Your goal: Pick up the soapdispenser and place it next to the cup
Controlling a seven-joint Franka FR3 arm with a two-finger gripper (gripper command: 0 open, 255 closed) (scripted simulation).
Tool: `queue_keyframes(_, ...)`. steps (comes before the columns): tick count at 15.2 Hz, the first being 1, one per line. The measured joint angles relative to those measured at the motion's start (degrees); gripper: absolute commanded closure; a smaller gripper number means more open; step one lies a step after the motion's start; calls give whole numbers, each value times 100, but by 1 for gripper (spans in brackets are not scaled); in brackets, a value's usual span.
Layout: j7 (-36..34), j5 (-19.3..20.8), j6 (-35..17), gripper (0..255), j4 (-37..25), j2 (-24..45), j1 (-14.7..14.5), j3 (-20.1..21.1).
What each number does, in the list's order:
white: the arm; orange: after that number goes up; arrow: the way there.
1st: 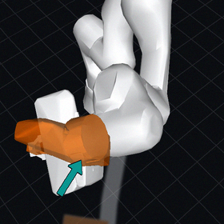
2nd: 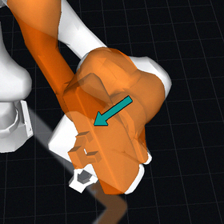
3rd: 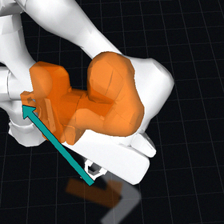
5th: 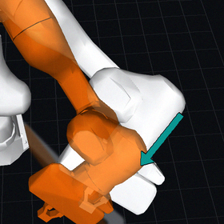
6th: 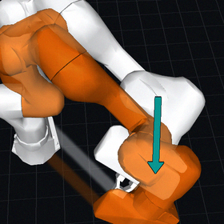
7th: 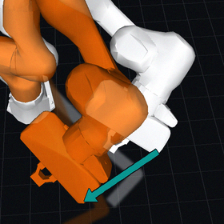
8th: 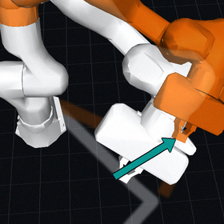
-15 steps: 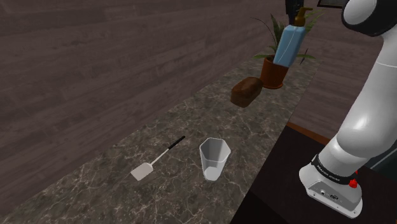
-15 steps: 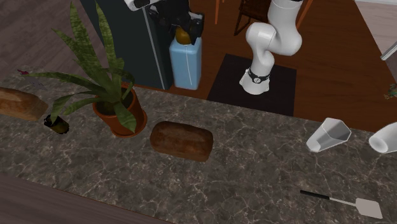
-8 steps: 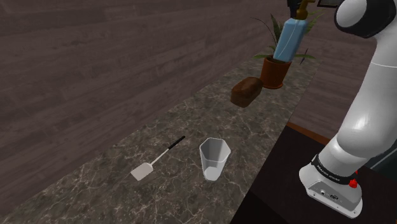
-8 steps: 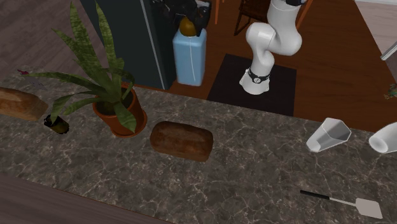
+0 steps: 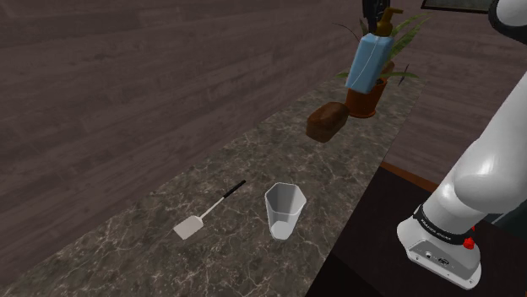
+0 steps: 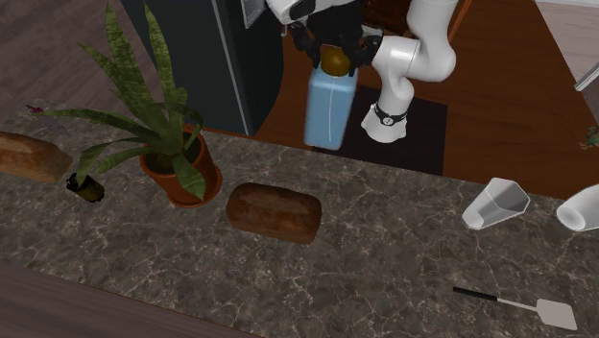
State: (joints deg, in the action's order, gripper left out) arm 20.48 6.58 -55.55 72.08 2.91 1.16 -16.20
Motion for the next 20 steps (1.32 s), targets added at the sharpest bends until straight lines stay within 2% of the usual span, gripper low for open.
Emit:
queue_keyframes(11,-1904,-546,-297,255,976,-579,-823,822)
queue_keyframes(20,-3268,-1065,-474,255,880,-338,-1393,1440)
